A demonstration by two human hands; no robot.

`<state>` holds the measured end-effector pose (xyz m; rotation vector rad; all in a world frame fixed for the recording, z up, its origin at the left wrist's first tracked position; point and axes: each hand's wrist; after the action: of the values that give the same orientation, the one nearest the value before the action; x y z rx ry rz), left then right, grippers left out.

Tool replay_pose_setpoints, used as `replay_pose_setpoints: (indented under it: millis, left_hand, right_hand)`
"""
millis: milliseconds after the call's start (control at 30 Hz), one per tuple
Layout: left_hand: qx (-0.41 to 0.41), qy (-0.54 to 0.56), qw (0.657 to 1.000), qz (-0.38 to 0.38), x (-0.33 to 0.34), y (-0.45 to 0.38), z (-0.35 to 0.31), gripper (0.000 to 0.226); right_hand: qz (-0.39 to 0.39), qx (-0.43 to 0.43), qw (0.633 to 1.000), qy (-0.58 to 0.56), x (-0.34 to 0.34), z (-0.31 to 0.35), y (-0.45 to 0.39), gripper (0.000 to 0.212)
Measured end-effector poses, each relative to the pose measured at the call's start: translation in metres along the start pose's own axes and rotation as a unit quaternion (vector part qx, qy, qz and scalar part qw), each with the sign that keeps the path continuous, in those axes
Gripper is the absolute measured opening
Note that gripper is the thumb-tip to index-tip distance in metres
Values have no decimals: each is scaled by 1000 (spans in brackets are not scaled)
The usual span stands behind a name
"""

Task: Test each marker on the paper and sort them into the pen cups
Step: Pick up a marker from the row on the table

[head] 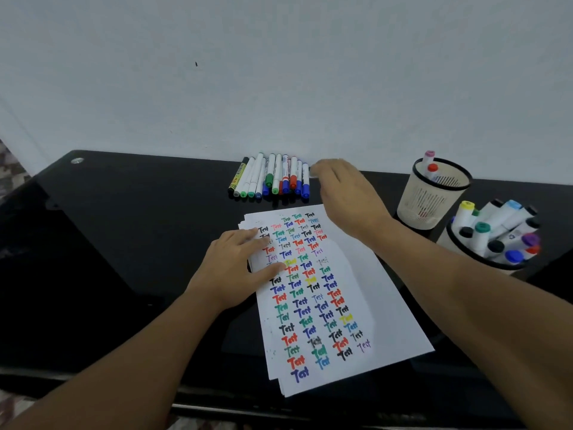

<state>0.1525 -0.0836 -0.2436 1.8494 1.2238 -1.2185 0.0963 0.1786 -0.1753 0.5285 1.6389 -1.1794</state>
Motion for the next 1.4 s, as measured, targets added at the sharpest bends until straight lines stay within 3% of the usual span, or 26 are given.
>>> replay_pose_setpoints:
  millis: [133, 200, 267, 333, 433, 567, 767, 1033, 1400]
  left_hand:
    - [-6, -4, 1000, -2, 0, 0, -1, 82]
    - [-6, -3, 1000, -2, 0, 1, -2, 84]
    - [-7, -2, 1000, -5, 0, 1, -2, 81]
    - [-5, -3, 1000, -12, 0, 1, -2, 78]
    - [-2, 0, 1000, -18, 0, 1, -3, 76]
    - [3, -4, 1000, -31, -1, 1, -4, 75]
    - [20, 10, 998, -59, -2, 5, -7, 63]
    - [104, -19, 990, -88, 2, 5, 1, 39]
    - [105, -30, 991, -83, 3, 3, 4, 32]
  right_hand:
    - [24, -32, 998, -39, -15, 18, 9, 46]
    - [71, -48, 996, -39, -20, 29, 12, 54]
    - [145, -7, 986, -79, -19, 38, 15, 59]
    - [212, 38, 970, -115, -15, 42, 18, 51]
    - [272, 15, 961, -38, -9, 43, 23, 33]
    - [326, 5, 945, -24, -1, 45, 31, 42]
    - [339, 9, 940, -40, 7, 52, 34, 29]
    - [300, -33, 953, -11, 4, 63, 32, 31]
    - [284, -26, 958, 17, 3, 62, 36, 43]
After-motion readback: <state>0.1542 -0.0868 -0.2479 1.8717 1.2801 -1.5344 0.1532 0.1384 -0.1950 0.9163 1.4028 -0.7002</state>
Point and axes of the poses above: each hand's wrist, its own y-axis away from the middle knuckle, its own x-axis out of the palm, z = x × y, and after that the axes turned 9 degrees about z, right-handed
